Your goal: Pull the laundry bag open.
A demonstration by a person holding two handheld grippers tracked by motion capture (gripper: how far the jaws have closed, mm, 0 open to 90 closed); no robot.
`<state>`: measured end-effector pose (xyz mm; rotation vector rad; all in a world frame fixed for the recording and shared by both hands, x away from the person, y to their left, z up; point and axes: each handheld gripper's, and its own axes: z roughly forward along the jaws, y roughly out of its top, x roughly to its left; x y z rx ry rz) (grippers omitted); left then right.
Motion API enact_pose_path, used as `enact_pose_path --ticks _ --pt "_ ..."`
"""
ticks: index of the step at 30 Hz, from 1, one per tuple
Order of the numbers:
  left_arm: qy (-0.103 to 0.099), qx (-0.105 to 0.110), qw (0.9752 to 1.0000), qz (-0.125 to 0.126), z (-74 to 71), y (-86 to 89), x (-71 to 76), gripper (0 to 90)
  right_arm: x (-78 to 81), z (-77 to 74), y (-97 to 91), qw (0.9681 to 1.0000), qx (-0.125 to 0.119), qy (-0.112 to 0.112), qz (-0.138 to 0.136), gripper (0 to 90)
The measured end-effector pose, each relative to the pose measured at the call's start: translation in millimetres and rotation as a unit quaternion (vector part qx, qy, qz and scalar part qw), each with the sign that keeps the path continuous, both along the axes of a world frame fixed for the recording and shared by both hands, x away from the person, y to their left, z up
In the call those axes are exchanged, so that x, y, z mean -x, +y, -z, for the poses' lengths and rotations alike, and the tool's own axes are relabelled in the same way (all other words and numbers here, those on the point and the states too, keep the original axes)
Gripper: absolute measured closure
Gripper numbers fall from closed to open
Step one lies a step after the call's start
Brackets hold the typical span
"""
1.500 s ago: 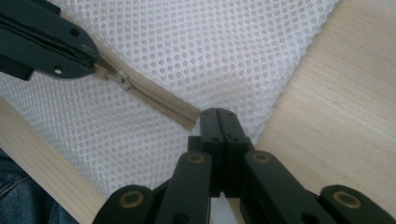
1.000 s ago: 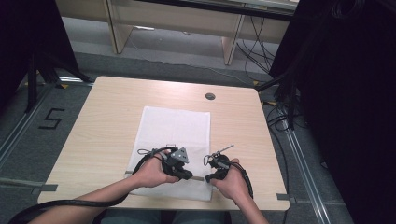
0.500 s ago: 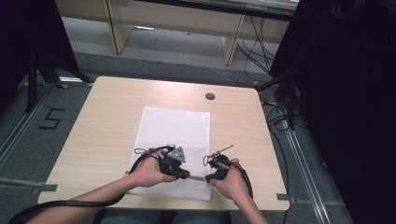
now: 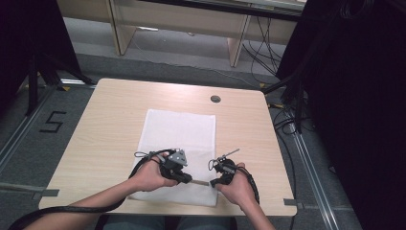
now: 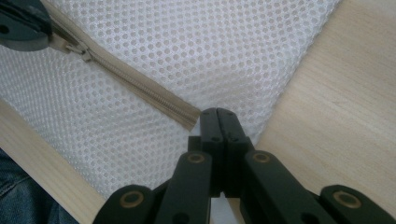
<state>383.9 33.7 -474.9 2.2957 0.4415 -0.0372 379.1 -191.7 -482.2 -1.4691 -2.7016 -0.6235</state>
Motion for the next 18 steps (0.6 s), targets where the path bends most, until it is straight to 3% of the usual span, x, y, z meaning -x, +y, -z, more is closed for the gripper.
enact_pose_path --ticks 18 --pt "0.007 -0.001 0.9999 -0.013 -0.7 12.2 0.7 87.5 0.0 0.3 -0.2 1.0 0.0 -0.002 -0.001 90.0"
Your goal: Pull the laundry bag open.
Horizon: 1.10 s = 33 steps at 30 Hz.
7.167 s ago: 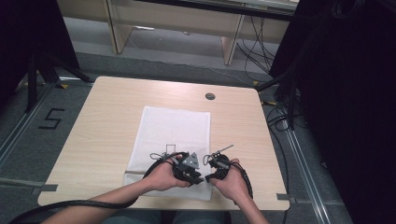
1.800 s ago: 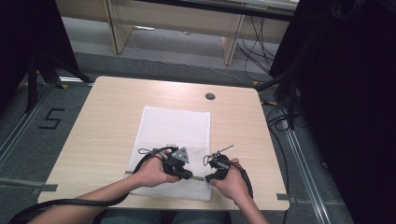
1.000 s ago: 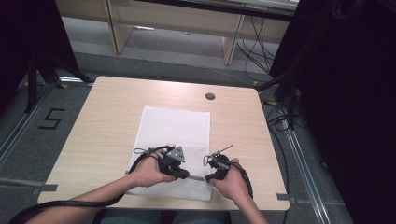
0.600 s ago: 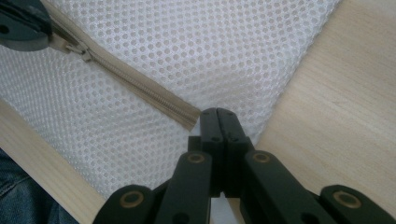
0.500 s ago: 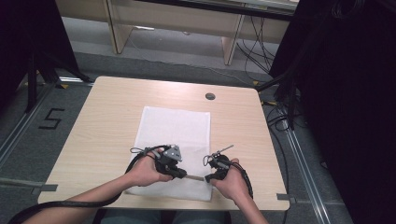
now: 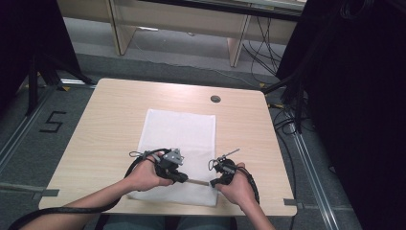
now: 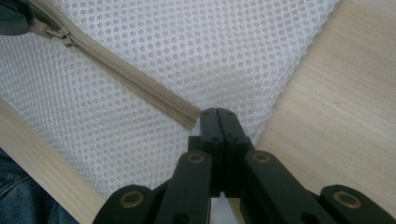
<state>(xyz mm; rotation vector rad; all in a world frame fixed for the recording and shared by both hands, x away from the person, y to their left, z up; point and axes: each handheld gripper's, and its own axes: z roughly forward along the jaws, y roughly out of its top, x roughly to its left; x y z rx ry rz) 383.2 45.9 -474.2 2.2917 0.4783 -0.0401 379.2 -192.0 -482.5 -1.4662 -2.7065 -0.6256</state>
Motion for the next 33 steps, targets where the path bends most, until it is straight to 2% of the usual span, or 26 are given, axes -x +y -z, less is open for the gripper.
enact_pose_path --ticks 1,6,8,11,15,17,19,25,26,27,28,30,33 --pt "-0.007 -0.002 0.9999 0.007 -0.4 0.8 -1.2 87.6 0.0 -0.1 0.0 1.0 -0.001 0.001 0.0 90.0" --pt "0.0 0.001 1.0 -0.004 -0.8 3.1 -0.3 87.5 0.0 -0.1 0.1 1.0 0.0 0.0 0.0 90.0" --pt "-0.005 -0.002 1.0 0.003 -0.8 4.5 -1.2 87.5 0.0 -0.3 0.2 1.0 0.0 0.002 0.001 90.0" --pt "-0.003 0.0 1.0 0.003 -0.8 5.8 -1.3 87.6 0.1 -0.3 0.2 1.0 0.0 0.002 0.001 90.0" --pt "-0.004 -0.005 1.0 -0.002 -1.8 9.8 -1.7 87.6 0.1 -0.1 0.2 1.0 0.001 0.0 0.0 90.0" --pt "-0.003 -0.002 1.0 -0.004 -1.7 11.6 -1.7 87.5 0.8 -0.6 0.7 1.0 0.001 0.003 0.006 90.0" --pt "0.001 0.002 1.0 -0.009 -1.4 13.1 -1.3 87.5 0.0 -0.2 0.3 1.0 0.0 0.001 0.0 90.0" --pt "-0.001 0.0 1.0 -0.009 -2.2 16.8 -1.4 87.6 0.8 -0.5 0.7 1.0 0.001 0.003 0.006 90.0" --pt "-0.003 -0.005 0.9999 -0.01 -2.8 18.1 -1.7 87.6 0.4 -0.3 0.4 1.0 0.001 0.0 0.003 90.0" --pt "-0.001 0.0 1.0 -0.006 -2.7 18.9 -2.4 87.6 0.0 0.0 0.1 1.0 0.0 0.0 -0.001 90.0" --pt "0.003 0.001 0.9999 -0.016 -2.8 19.2 -1.2 87.5 0.0 0.0 0.1 1.0 0.0 0.0 -0.001 90.0" --pt "-0.002 -0.001 0.9999 -0.011 -2.9 21.0 -1.8 87.5 0.0 0.0 0.1 1.0 0.0 0.0 -0.001 90.0" --pt "0.001 0.0 0.9999 -0.015 -2.2 22.2 -1.3 87.6 0.8 -0.8 0.8 1.0 0.0 0.004 0.007 90.0"
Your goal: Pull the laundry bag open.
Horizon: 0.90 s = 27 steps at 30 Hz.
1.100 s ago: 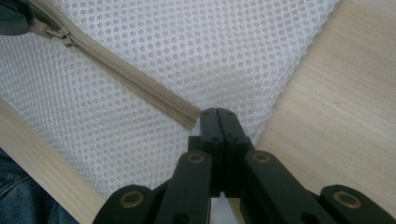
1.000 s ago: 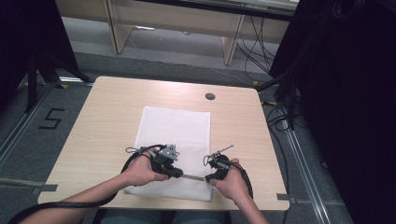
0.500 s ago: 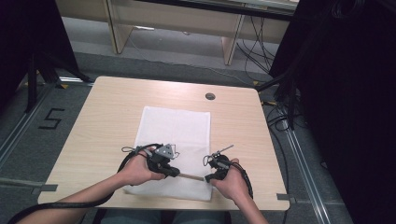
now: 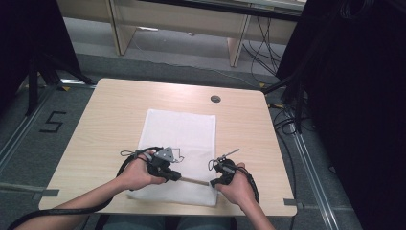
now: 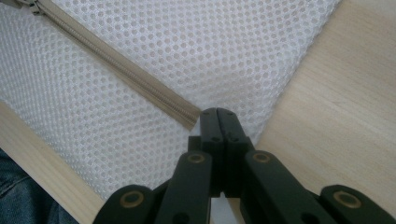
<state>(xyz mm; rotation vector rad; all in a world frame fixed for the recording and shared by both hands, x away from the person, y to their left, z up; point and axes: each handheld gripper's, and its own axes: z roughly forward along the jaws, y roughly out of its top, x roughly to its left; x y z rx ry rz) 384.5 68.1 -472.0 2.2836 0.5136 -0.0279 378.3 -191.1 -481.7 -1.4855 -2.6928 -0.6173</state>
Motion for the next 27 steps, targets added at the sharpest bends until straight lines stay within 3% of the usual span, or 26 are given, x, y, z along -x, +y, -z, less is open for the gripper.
enact_pose_path --ticks 9,10,21,27 --pt "0.007 0.004 1.0 -0.002 0.1 3.5 -0.5 87.5 -0.7 0.8 -0.7 1.0 0.001 -0.005 -0.007 90.0" --pt "-0.003 -0.002 1.0 -0.001 -0.6 4.2 -0.3 87.6 -0.7 0.8 -0.7 1.0 0.001 -0.005 -0.008 90.0" --pt "0.006 0.003 0.9999 -0.011 -1.0 13.4 0.5 87.5 -0.5 0.7 -0.3 1.0 0.001 -0.005 -0.006 90.0" --pt "0.0 -0.001 1.0 -0.009 -2.2 17.9 -0.3 87.5 -0.5 0.6 -0.4 1.0 0.001 -0.005 -0.006 90.0"
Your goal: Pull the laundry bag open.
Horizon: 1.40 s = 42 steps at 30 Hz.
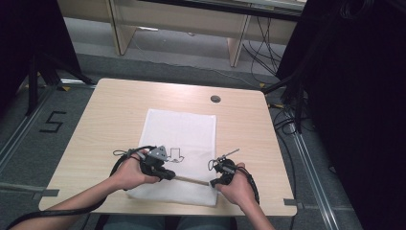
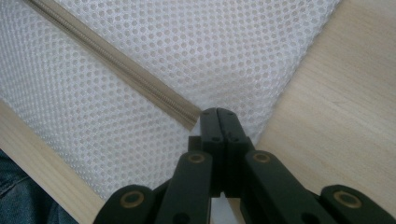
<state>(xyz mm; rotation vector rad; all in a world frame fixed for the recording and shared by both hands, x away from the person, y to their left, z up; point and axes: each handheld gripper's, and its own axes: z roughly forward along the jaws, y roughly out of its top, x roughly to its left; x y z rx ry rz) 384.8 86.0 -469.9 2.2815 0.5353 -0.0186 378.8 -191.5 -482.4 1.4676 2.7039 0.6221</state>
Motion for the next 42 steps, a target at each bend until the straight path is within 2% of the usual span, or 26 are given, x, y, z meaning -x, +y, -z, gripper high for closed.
enact_pose_path --ticks 3,7,10,11,12,13,14,16,17,18,26,27,28,29,33,36,40,42 --pt "0.001 0.005 1.0 -0.003 -0.1 1.8 0.3 87.5 0.0 0.2 -0.1 1.0 -0.001 -0.001 0.0 90.0" --pt "-0.001 0.001 1.0 0.0 -0.4 2.8 0.0 87.5 0.1 0.1 0.0 1.0 -0.001 -0.001 0.0 90.0" --pt "0.006 0.004 0.9999 -0.008 0.2 4.3 0.7 87.5 0.6 0.6 0.3 1.0 -0.005 -0.004 0.002 90.0" --pt "-0.001 -0.001 1.0 -0.004 -0.4 5.8 -0.3 87.5 0.6 0.6 0.3 1.0 -0.005 -0.004 0.002 90.0" --pt "0.003 0.0 0.9999 -0.01 -0.2 6.4 0.5 87.5 0.5 0.6 0.3 1.0 -0.005 -0.004 0.003 90.0" --pt "0.001 0.0 1.0 -0.005 -0.3 7.9 -0.7 87.5 0.2 0.5 0.0 1.0 -0.003 -0.002 0.002 90.0" --pt "0.008 0.005 0.9999 -0.012 0.4 8.1 0.1 87.5 0.0 0.1 0.0 1.0 -0.001 0.0 0.001 90.0" --pt "0.003 0.002 1.0 -0.008 0.2 10.0 -0.7 87.5 0.1 0.0 0.0 1.0 -0.001 -0.001 0.001 90.0" --pt "0.011 0.007 0.9998 -0.014 0.8 10.0 0.0 87.5 0.2 0.1 -0.1 1.0 -0.002 -0.002 0.0 90.0" --pt "0.006 0.004 0.9999 -0.006 0.5 10.5 -0.4 87.5 0.5 0.6 0.4 1.0 -0.005 -0.004 0.003 90.0" --pt "0.006 0.005 0.9999 -0.014 -0.1 14.9 -0.2 87.5 0.7 -0.3 0.2 1.0 -0.003 0.0 0.005 90.0" --pt "0.002 0.001 0.9999 -0.012 -0.3 16.2 -0.9 87.5 0.6 0.7 0.4 1.0 -0.005 -0.003 0.006 90.0" --pt "0.008 0.005 0.9998 -0.018 -0.2 16.5 0.2 87.5 0.5 0.6 0.3 1.0 -0.006 -0.004 0.003 90.0" --pt "0.002 0.002 0.9999 -0.012 -0.3 17.0 -0.3 87.5 0.1 0.5 0.0 1.0 -0.003 -0.003 0.0 90.0" --pt "0.011 0.009 0.9997 -0.018 0.7 19.1 0.4 87.5 0.9 -0.3 0.3 1.0 -0.002 0.0 0.005 90.0" --pt "0.005 0.004 0.9999 -0.014 0.9 19.2 0.2 87.5 0.6 0.7 0.3 1.0 -0.006 -0.004 0.003 90.0" --pt "0.011 0.008 0.9997 -0.019 1.0 19.3 0.6 87.5 0.9 -0.3 0.2 1.0 -0.003 0.0 0.005 90.0" --pt "0.008 0.007 0.9998 -0.014 0.8 19.7 0.3 87.5 0.9 -0.2 0.2 1.0 -0.003 0.0 0.005 90.0"
